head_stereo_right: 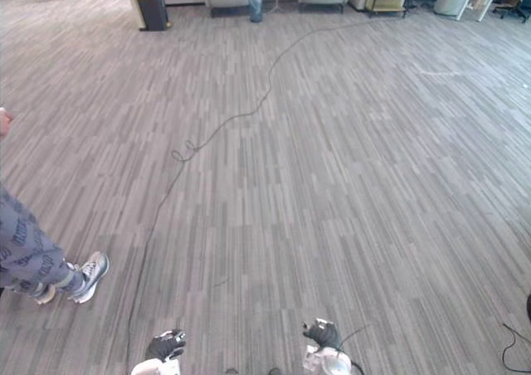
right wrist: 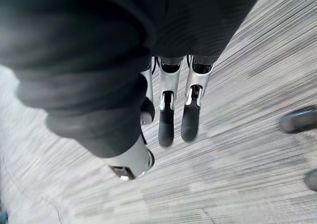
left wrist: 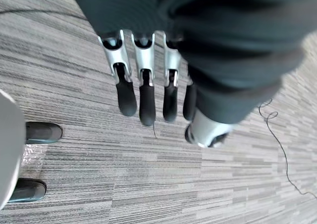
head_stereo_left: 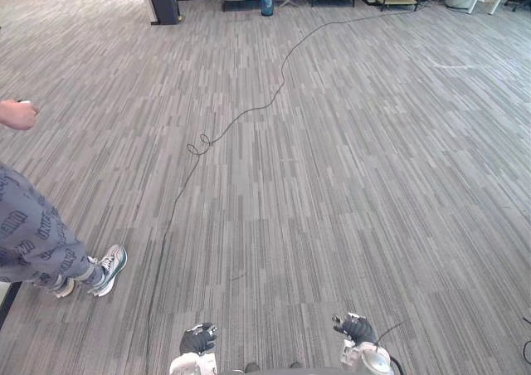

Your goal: Pick up cushions and gather them together orderly.

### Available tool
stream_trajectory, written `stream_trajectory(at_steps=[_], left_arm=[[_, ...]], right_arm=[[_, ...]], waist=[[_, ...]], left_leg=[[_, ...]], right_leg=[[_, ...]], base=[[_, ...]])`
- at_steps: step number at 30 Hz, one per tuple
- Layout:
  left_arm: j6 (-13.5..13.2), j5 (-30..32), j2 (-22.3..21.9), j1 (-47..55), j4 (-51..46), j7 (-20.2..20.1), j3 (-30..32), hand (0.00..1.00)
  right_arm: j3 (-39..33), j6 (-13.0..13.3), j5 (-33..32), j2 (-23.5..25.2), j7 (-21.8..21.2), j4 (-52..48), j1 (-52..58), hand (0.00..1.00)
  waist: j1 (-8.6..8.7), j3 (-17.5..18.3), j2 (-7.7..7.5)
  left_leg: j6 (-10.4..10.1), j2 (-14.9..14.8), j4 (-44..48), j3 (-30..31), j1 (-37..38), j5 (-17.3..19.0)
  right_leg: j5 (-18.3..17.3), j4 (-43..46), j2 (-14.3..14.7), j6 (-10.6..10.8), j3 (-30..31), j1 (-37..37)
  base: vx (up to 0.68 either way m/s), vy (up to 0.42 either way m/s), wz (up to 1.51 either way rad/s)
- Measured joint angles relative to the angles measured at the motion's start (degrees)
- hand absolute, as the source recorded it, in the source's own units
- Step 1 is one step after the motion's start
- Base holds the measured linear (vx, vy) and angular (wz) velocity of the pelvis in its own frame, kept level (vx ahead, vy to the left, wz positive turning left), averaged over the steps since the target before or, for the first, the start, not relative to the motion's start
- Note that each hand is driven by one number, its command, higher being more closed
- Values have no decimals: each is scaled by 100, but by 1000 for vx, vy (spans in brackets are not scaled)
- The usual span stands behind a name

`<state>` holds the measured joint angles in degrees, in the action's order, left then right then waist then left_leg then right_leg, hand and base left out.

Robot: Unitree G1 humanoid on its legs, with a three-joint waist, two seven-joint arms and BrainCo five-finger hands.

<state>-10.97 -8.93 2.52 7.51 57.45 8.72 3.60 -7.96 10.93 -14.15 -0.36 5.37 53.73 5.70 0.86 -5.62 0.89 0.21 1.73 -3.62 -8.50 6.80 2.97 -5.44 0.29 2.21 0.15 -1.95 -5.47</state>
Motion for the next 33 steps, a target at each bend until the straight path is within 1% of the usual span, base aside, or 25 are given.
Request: stream_trajectory(at_steps=[1, 3, 4, 6, 7, 11, 15, 24, 28, 33], left_arm=[[39, 37, 1, 18, 83, -3, 92, 0], [64, 37, -11, 28, 132, 0, 222, 0], [71, 41, -9, 12, 133, -9, 224, 0], [81, 52, -9, 9, 144, -16, 242, 0], [109, 96, -16, 8, 164, -23, 353, 0], [190, 99, -59, -4, 173, -49, 448, 0], [282, 267, -98, -16, 179, -156, 609, 0], [295, 276, -106, -30, 181, -243, 653, 0], [302, 432, -106, -59, 188, -279, 652, 0], [329, 487, -83, -141, 288, -328, 651, 0]], right_arm=[[-110, -17, -4, -9, 16, 102, 5, 0], [-238, -77, -55, -13, 30, 234, 4, 0], [-311, -100, -118, -1, 31, 261, 10, 0], [-437, -154, -178, 5, 30, 419, 7, 0], [-497, -188, -177, 9, 25, 440, 4, 0], [-615, -251, -178, 11, 19, 514, -16, 0], [-818, -326, -180, 28, 5, 641, -93, 0], [-1011, -380, -184, 29, -42, 826, -183, 0], [-1053, -455, -183, 28, -52, 826, -181, 0], [-1123, -474, -183, 27, -70, 826, -193, 0]], waist=[[-3, 16, -24], [-9, 35, -50], [-18, 27, -69], [-34, 28, -91], [-34, 38, -99], [-34, 36, -103], [-33, 28, -107], [-35, 0, -106], [-35, -13, -105], [-35, -31, -104]], left_leg=[[18, 11, -113, 30, 38, -60], [-12, 20, -222, 106, 41, -99], [32, 26, -222, 135, 25, -130], [31, 33, -222, 151, 37, -131], [31, 38, -222, 152, 41, -132], [31, 52, -222, 183, 51, -132], [30, 52, -225, 241, 142, -131], [28, 52, -258, 253, 126, -131], [29, 52, -261, 252, 115, -131], [28, 53, -262, 261, 14, -128]], right_leg=[[12, -62, 0, -16, -71, -10], [11, -78, 0, -15, -125, -6], [12, -93, -7, -15, -175, -20], [13, -118, -12, -15, -209, -58], [13, -145, -15, -15, -213, -76], [13, -183, -26, -14, -285, -126], [6, -188, -27, -3, -392, -240], [3, -243, -27, -2, -399, -253], [0, -254, -27, -1, -401, -243], [-6, -265, -26, 6, -410, -159]], base=[[-25, -10, 12], [11, -15, 20], [48, -12, 19], [48, -12, 8], [47, -11, 4], [44, -15, 8], [14, -24, 10], [-48, -25, 1], [-45, -20, 0], [0, 0, 0]])
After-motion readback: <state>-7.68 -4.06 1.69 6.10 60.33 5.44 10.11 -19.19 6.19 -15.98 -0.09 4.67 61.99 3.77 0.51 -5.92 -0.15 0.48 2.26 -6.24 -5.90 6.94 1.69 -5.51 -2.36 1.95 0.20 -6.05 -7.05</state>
